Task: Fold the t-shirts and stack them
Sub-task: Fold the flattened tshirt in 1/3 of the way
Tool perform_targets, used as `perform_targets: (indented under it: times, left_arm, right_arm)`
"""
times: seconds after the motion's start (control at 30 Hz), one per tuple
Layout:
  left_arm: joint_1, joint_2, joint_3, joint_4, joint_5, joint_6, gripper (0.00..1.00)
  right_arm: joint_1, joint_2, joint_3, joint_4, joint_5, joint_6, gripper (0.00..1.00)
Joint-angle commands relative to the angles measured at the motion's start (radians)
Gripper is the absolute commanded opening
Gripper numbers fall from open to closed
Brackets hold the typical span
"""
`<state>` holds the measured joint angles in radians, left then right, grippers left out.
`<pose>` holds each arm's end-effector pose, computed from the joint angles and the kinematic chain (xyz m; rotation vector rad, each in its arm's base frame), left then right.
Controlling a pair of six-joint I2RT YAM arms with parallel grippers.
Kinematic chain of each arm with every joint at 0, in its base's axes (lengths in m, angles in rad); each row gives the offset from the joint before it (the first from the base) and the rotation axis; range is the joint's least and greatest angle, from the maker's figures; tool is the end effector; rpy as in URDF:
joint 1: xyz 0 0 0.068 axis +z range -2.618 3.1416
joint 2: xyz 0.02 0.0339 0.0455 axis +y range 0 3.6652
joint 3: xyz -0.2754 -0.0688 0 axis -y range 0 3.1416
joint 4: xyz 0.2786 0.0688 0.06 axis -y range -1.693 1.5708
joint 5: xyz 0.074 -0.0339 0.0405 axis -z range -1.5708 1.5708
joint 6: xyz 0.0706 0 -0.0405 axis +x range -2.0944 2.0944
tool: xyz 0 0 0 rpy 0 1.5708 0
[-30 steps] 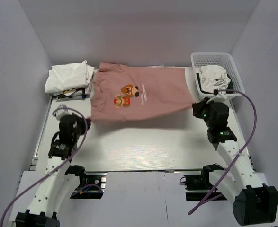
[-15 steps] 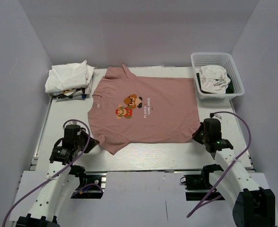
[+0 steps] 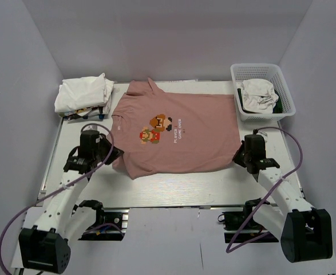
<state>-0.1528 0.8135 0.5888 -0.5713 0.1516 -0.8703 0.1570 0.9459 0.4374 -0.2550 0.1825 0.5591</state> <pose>0.2122 -0.0435 0.2073 -0.7917 2.3281 -0.6537 0.2342 0.0241 0.1544 0.5525 2.2565 0.1485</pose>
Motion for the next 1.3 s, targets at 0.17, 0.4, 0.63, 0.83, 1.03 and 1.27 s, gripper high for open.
perform_targets:
  times: [0.17, 0.4, 0.63, 0.83, 1.03, 1.27]
  left_arm:
    - [0.007, 0.252, 0.236, 0.152, -0.047, 0.059, 0.0]
    - [0.019, 0.415, 0.371, 0.171, -0.173, 0.039, 0.0]
    - [0.019, 0.634, 0.558, 0.196, -0.224, 0.048, 0.0]
    - [0.019, 0.892, 0.762, 0.186, -0.28, 0.074, 0.0]
    - [0.029, 1.168, 1.077, 0.105, -0.218, 0.195, 0.96]
    - [0.018, 1.229, 1.165, -0.009, -0.199, 0.289, 1.0]
  right_arm:
    - [-0.01, 0.138, 0.184, 0.049, 0.071, -0.005, 0.0]
    - [-0.022, 0.322, 0.366, 0.031, 0.104, -0.004, 0.0]
    - [-0.045, 0.5, 0.521, 0.043, 0.083, -0.008, 0.0]
    - [-0.056, 0.657, 0.651, 0.039, 0.132, -0.016, 0.07]
    - [-0.053, 0.749, 0.754, 0.031, 0.051, -0.088, 0.49]
    - [-0.036, 0.607, 0.597, 0.106, -0.075, -0.14, 0.83]
